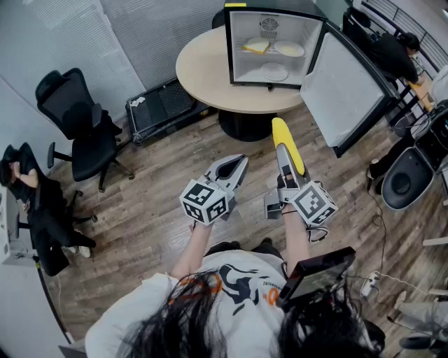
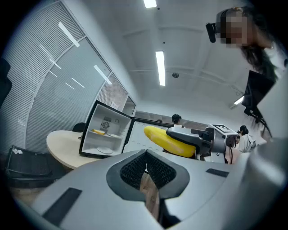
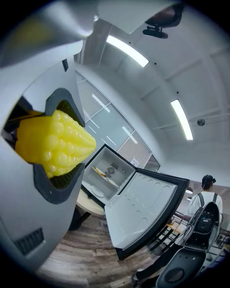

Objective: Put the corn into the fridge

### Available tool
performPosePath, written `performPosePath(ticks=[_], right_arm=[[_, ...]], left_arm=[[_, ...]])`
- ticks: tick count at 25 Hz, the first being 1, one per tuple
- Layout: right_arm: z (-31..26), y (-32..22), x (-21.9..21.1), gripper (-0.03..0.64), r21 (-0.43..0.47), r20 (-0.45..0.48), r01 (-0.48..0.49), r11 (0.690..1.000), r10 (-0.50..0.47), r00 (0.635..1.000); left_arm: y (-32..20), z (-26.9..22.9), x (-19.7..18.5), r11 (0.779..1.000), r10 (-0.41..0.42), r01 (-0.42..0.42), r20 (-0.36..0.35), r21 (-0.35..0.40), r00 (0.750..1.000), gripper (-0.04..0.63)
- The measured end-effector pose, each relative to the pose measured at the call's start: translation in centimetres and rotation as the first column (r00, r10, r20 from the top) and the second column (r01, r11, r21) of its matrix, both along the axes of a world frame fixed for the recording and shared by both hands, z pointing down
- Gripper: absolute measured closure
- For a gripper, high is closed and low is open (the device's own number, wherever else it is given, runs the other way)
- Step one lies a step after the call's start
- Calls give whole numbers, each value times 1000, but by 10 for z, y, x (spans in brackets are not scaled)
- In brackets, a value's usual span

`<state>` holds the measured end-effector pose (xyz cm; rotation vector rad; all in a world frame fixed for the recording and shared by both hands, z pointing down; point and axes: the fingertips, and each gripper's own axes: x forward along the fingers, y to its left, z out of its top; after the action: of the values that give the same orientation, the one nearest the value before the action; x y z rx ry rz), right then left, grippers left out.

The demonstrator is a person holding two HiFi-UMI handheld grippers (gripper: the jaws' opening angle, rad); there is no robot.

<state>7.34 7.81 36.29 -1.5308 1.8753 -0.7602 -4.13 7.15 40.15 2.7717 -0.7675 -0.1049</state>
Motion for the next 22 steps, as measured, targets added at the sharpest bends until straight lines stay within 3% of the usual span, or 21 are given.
performPosePath(ticks=[7,11,22], right_arm=[[4,-16,-12,360,-4,-178,-23,1000,22,984],[5,-23,-7,360,7,-163,-33,999,34,986],[12,-25,20,360,-21,-333,-36,999,27,943]], left_arm=[[-6,-9,4,999,28,-28,6,14,1000,584],[-9,-11,9,999,29,-29,-2,17,1000,584],[-18,-7,39,1000,-3,3,19,8,1000,584]])
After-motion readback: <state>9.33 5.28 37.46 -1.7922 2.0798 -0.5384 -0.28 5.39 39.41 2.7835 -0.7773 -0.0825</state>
